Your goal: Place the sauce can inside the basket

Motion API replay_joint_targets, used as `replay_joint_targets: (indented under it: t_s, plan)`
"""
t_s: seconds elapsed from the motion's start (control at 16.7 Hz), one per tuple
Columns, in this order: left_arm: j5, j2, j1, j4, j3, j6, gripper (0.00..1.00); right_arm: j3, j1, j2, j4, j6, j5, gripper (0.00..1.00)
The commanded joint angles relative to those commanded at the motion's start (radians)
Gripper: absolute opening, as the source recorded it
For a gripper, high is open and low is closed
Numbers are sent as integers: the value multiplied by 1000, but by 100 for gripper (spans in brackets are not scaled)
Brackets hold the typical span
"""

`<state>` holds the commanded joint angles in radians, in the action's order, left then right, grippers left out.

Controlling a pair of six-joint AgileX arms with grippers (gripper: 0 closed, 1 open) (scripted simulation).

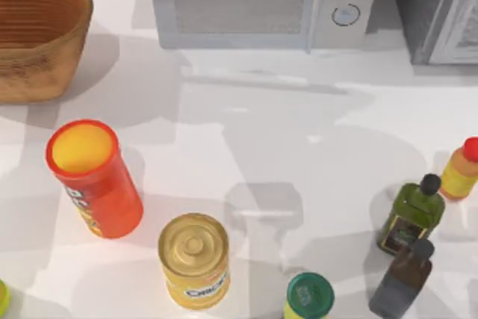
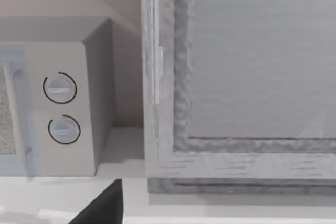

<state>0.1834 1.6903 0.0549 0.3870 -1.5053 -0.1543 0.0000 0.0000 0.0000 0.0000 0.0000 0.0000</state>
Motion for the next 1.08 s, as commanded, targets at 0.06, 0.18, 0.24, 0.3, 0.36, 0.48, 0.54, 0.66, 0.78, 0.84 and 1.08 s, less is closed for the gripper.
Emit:
replay_joint_targets:
  t_s: [0.06, 0.18, 0.24, 0.3, 0.36, 0.48, 0.54, 0.66, 0.78, 0.84, 1.08]
  plan:
    - [-25, -9, 33, 19, -3, 23, 0, 0, 0, 0, 0, 0, 0, 100]
    - [-56, -18, 71, 41, -4, 49, 0, 0, 0, 0, 0, 0, 0, 100]
    - [-59, -19, 75, 44, -4, 51, 0, 0, 0, 0, 0, 0, 0, 100]
    - [-59, -19, 75, 44, -4, 51, 0, 0, 0, 0, 0, 0, 0, 100]
    - [-59, -19, 75, 44, -4, 51, 0, 0, 0, 0, 0, 0, 0, 100]
    - [-59, -15, 72, 42, -3, 48, 0, 0, 0, 0, 0, 0, 0, 100]
    - [-59, -11, 72, 39, -3, 48, 0, 0, 0, 0, 0, 0, 0, 100]
    - [-60, 20, 69, 9, -5, 50, 0, 0, 0, 0, 0, 0, 0, 100]
    - [-63, 69, 66, -40, -7, 53, 0, 0, 0, 0, 0, 0, 0, 100]
    - [-65, 94, 64, -66, -8, 55, 0, 0, 0, 0, 0, 0, 0, 100]
    - [-69, 145, 60, -119, -8, 59, 0, 0, 0, 0, 0, 0, 0, 100]
